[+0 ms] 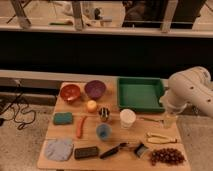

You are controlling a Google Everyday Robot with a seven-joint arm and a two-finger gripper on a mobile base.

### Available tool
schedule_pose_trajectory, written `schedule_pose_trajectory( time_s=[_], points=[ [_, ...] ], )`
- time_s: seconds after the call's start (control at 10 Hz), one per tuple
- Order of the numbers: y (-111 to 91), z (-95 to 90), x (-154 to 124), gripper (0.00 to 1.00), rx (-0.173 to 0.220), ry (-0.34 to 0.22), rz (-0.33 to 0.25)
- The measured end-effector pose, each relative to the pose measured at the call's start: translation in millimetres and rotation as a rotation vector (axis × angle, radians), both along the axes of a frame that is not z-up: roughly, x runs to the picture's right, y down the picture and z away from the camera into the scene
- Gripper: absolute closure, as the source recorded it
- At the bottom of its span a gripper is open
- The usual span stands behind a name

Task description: Place pepper in table surface

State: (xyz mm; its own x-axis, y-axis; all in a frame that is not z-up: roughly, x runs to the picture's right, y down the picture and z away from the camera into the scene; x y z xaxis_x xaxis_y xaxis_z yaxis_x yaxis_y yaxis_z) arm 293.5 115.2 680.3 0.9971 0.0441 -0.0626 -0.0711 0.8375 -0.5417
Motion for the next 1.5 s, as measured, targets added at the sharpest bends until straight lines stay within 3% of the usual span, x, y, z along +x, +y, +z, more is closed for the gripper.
schedule_pose_trajectory(
  time_s=[1.2, 1.5],
  points=[
    [0, 0.0, 0, 0.2, 0.0, 0.001, -0.001],
    [6, -1.8, -21, 0.2, 0.001, 0.009, -0.05]
  ],
)
